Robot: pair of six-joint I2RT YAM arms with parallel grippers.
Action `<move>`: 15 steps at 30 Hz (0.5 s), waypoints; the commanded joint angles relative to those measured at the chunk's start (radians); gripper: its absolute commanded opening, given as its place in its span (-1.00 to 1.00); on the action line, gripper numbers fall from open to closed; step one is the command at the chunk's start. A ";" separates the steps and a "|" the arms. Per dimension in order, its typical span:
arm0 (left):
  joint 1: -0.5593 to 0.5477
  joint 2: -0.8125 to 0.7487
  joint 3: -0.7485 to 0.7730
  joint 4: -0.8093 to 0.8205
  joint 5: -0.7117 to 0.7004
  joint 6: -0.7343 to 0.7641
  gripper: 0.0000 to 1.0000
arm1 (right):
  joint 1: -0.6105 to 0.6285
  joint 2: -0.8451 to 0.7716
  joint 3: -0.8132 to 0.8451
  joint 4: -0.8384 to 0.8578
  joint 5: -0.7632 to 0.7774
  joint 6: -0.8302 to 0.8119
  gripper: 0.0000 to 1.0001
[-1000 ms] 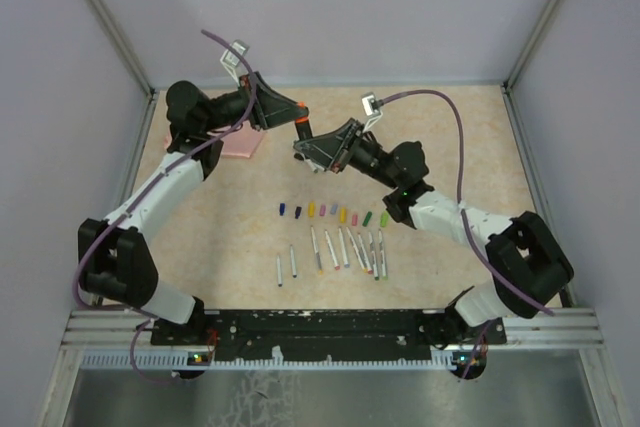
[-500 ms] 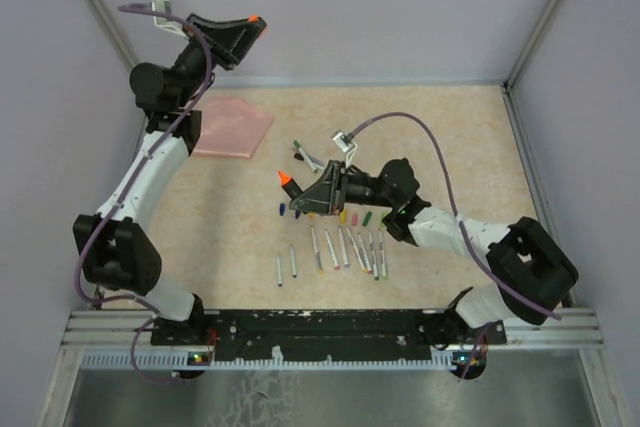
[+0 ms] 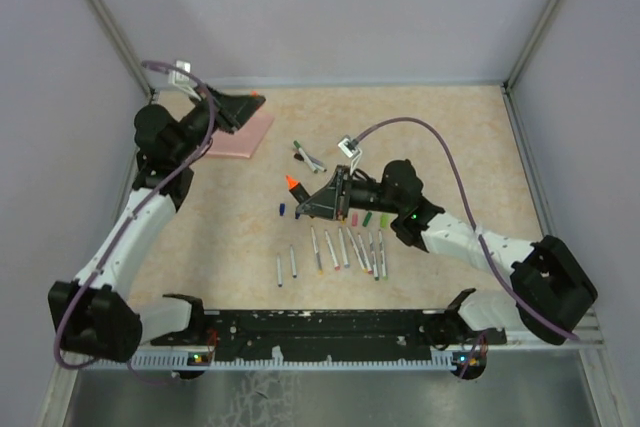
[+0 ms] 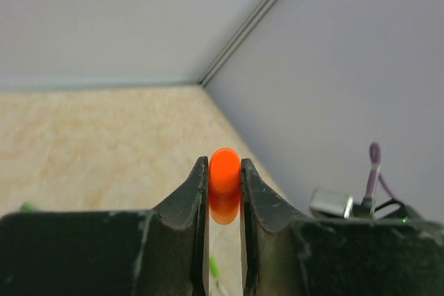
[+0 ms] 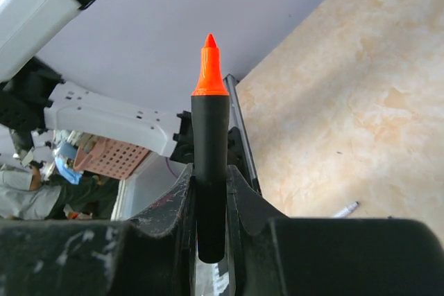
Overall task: Open the pen caps
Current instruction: Place the pen cap at the center of the board.
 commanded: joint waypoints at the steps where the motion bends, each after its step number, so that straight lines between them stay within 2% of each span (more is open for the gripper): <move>1: 0.001 -0.126 -0.120 -0.415 -0.061 0.170 -1.00 | 0.010 -0.058 -0.028 -0.073 0.088 -0.056 -1.00; 5: 0.001 -0.172 -0.230 -0.623 -0.126 0.221 -1.00 | 0.010 -0.071 -0.039 -0.131 0.114 -0.077 -1.00; 9: 0.001 -0.132 -0.277 -0.695 -0.135 0.246 -1.00 | 0.012 -0.076 -0.047 -0.155 0.125 -0.077 -1.00; 15: 0.001 0.021 -0.247 -0.782 -0.193 0.289 -1.00 | 0.013 -0.105 -0.062 -0.201 0.151 -0.083 -1.00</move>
